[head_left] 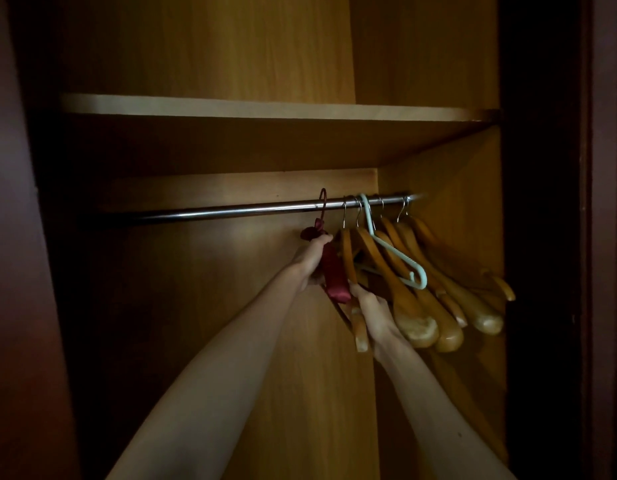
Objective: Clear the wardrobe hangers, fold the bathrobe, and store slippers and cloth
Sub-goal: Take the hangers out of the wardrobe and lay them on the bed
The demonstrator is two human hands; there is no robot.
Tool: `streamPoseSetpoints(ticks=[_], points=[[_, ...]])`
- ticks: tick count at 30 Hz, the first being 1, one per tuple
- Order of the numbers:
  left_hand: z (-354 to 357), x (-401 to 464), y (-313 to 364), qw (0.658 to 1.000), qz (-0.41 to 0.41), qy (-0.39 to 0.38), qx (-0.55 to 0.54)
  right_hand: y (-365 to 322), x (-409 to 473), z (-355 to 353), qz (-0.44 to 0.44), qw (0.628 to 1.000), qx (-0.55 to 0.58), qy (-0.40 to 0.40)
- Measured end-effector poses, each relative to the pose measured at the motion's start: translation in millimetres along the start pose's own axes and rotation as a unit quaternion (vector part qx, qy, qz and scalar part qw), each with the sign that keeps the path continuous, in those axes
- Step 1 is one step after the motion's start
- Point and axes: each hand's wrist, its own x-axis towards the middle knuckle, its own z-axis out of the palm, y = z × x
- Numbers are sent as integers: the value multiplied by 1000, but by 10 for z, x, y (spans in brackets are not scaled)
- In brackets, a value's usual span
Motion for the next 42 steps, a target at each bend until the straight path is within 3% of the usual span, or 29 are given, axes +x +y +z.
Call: streamPoseSetpoints(ticks=[6,14,17,21,25,29,33,37,42], points=[[105,213,-35,999,-42,-21,-1,23,38,-138,17,1000,-13,-3],[256,208,-125,999,-31,-35,2,113,51,-317,5,999,-32,-31],[276,64,-210,1000,10,-15,7,185,-7,-317,1,999,-39,-20],[355,-202,-635,994,80,54,-54,388,-266,-371,29,999,-19,37],[516,-553,-1479,988,58,94,-109,794,-659,-542,38,998,-46,27],[748,-991,-2518,997,-48,39,-43,1537,-1165,-779,115,987,-109,41],[1016,-1507,-3539,983,-169,-66,1,2389,-1744,-1122,233,959,-142,72],[1340,-2075,-4375,943,-271,-179,72,3175,-2477,-1526,355,914,-163,107],[1892,-2827,-5085,875,-341,-313,139,3765,-3650,-1909,480,838,-135,221]])
